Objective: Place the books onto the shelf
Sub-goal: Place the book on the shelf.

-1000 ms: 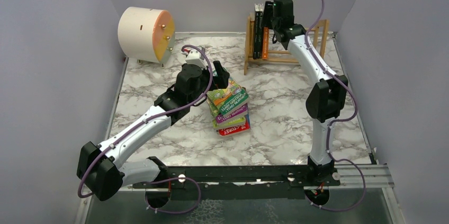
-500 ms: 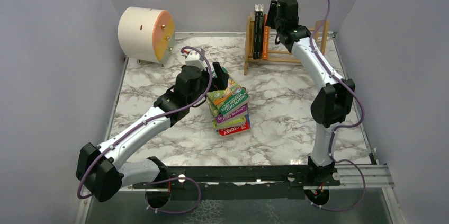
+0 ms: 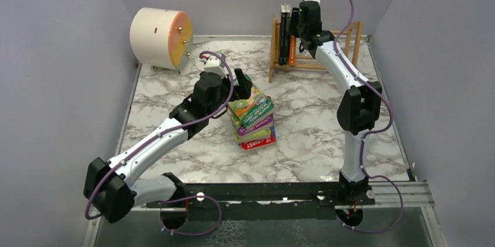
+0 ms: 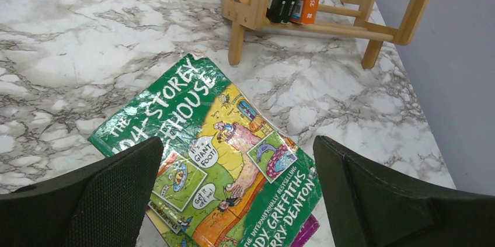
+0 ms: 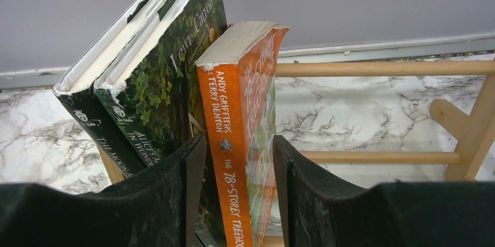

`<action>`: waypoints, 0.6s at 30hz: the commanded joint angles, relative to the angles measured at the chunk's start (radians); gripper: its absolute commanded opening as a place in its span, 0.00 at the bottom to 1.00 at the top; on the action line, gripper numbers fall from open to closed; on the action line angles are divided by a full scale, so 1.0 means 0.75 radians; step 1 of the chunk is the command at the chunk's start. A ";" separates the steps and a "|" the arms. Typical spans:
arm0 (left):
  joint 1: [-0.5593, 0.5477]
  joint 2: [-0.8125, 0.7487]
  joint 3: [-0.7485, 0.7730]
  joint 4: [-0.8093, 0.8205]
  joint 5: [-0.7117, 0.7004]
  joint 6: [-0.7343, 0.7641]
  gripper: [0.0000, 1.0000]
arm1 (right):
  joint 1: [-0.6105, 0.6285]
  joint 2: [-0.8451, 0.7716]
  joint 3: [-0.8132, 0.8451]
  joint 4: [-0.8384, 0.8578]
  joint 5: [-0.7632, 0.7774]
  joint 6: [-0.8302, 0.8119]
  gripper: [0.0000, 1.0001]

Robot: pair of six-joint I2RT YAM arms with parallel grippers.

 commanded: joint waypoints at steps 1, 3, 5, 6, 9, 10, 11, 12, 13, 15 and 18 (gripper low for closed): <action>0.000 -0.019 -0.007 -0.001 -0.037 0.009 0.98 | -0.002 0.046 0.065 0.004 -0.047 -0.002 0.45; 0.000 -0.017 -0.007 0.001 -0.042 0.011 0.98 | -0.002 0.058 0.069 0.007 -0.053 -0.001 0.45; -0.001 -0.017 -0.009 -0.003 -0.042 0.010 0.98 | -0.002 0.071 0.076 0.006 -0.057 0.001 0.45; 0.000 -0.017 -0.009 -0.002 -0.044 0.011 0.98 | -0.002 0.077 0.082 0.006 -0.057 0.000 0.46; 0.001 -0.016 -0.010 -0.002 -0.046 0.013 0.98 | -0.002 0.099 0.101 -0.003 -0.054 0.002 0.46; 0.001 -0.017 -0.011 -0.004 -0.048 0.014 0.98 | -0.004 0.105 0.105 -0.004 -0.052 0.002 0.46; 0.002 -0.016 -0.012 -0.004 -0.051 0.015 0.98 | -0.004 0.110 0.106 -0.003 -0.051 0.004 0.46; 0.002 -0.014 -0.012 -0.004 -0.052 0.015 0.98 | -0.007 0.114 0.109 -0.002 -0.055 0.003 0.46; 0.001 -0.014 -0.011 -0.006 -0.053 0.015 0.98 | -0.007 0.120 0.113 -0.004 -0.057 0.006 0.46; 0.001 -0.015 -0.014 -0.006 -0.053 0.015 0.98 | -0.010 0.136 0.126 -0.009 -0.059 0.006 0.46; 0.001 -0.014 -0.015 -0.006 -0.054 0.015 0.98 | -0.015 0.159 0.144 -0.012 -0.065 0.007 0.45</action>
